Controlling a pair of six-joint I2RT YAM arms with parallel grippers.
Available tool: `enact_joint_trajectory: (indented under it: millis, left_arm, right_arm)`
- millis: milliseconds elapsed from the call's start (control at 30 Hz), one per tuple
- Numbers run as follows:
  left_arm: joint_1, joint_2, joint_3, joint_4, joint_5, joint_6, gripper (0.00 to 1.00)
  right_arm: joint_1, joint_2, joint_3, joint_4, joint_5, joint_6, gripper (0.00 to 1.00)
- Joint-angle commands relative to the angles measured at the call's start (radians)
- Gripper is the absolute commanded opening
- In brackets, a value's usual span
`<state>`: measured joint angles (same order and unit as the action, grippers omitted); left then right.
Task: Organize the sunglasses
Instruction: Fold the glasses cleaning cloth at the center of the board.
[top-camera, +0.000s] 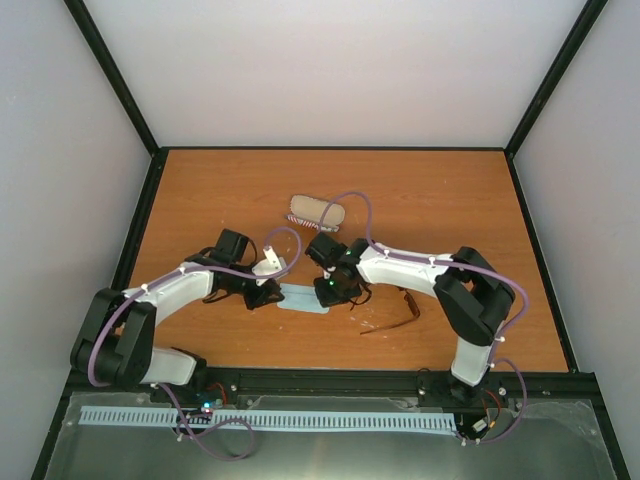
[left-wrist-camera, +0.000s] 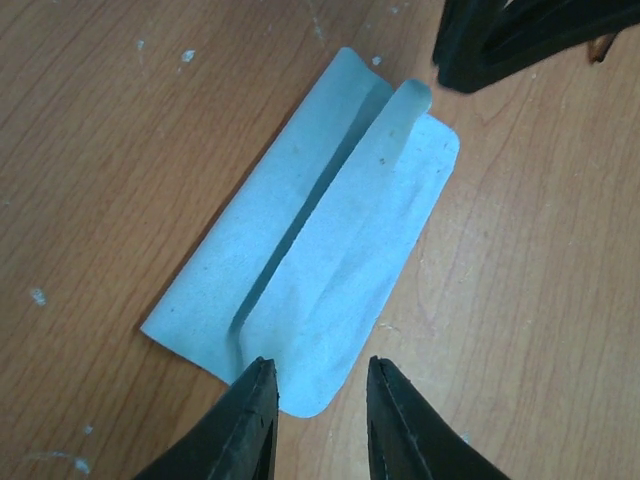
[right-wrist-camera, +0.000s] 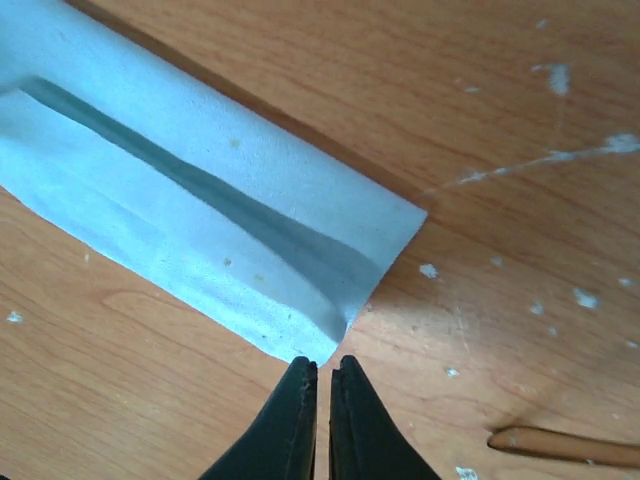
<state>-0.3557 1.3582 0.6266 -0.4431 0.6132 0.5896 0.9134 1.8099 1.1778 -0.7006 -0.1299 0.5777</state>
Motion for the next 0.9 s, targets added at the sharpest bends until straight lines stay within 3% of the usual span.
enact_joint_trajectory:
  millis: [0,133,367,733,867]
  left_arm:
    - [-0.009,0.002,0.025,0.031,-0.047,-0.038,0.25]
    - [-0.008,0.053,0.08,0.065,-0.071,-0.079,0.18]
    - [-0.008,0.109,0.123,0.087,-0.101,-0.08,0.16]
    - [-0.003,0.238,0.166,0.061,-0.132,0.002,0.22]
    - [-0.003,0.247,0.166,0.064,-0.139,0.012,0.23]
  right_arm:
    - [0.008,-0.079,0.014,-0.032,0.094,0.027,0.06]
    - [0.007,-0.047,0.065,-0.029,0.111,0.014,0.06]
    - [0.007,0.08,0.14,-0.023,0.118,0.008,0.05]
    - [-0.079,0.076,0.088,-0.017,0.077,0.055,0.25]
    - [-0.086,0.097,0.089,-0.014,0.05,0.054,0.27]
